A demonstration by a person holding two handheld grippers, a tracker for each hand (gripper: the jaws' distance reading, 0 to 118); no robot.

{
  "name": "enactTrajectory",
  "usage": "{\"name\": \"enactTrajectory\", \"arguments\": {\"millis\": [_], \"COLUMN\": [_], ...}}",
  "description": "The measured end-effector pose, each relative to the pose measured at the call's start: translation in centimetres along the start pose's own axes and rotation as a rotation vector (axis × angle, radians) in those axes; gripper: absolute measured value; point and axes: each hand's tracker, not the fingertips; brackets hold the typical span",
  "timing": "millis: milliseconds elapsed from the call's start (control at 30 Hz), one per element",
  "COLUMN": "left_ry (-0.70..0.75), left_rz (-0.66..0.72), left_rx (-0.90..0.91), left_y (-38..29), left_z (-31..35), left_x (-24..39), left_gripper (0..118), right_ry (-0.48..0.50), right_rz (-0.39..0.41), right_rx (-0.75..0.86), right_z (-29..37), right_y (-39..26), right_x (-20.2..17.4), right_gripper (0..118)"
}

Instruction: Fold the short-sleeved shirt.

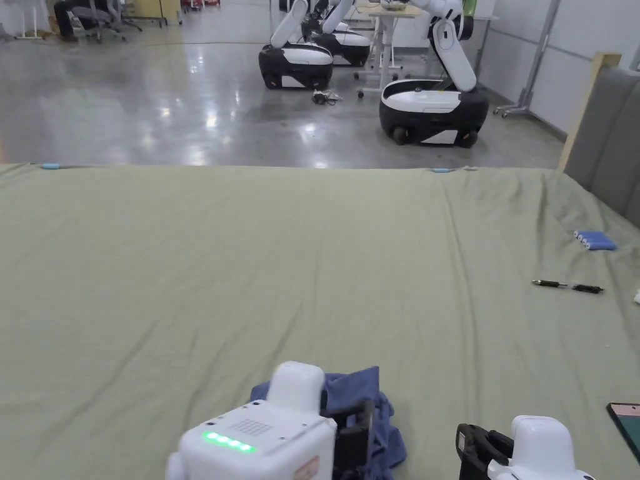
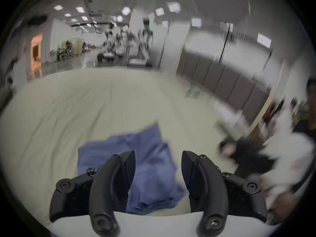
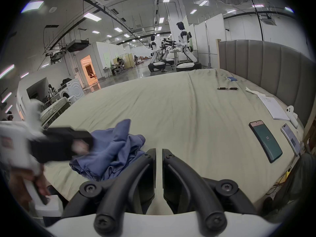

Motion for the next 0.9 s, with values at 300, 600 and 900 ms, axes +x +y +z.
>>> {"name": "enactTrajectory", "arguments": {"millis": [300, 600, 900], "left_ry": [-0.067, -0.2, -0.04], "left_rz": [0.45, 0.561, 0.359], "left_rx": [-0.179, -0.225, -0.116], "left_y": [-3.6, -7.1, -5.9], "left_z": [-5.3, -8.5, 5.1], "left_x": [-4.8, -2.5, -10.0], "left_gripper": [14, 11, 67], "right_ry": [0.004, 0.16, 0.303], "right_rz": [-0.059, -0.012, -0.188], "right_rx": [-0.021, -0.105, -0.3], "right_z": [0.5, -1.6, -11.6], "right_y": [-1.1, 0.7, -0.7], "right_x": [0.8, -1.0, -2.8], "right_gripper": [9, 9, 9]}}
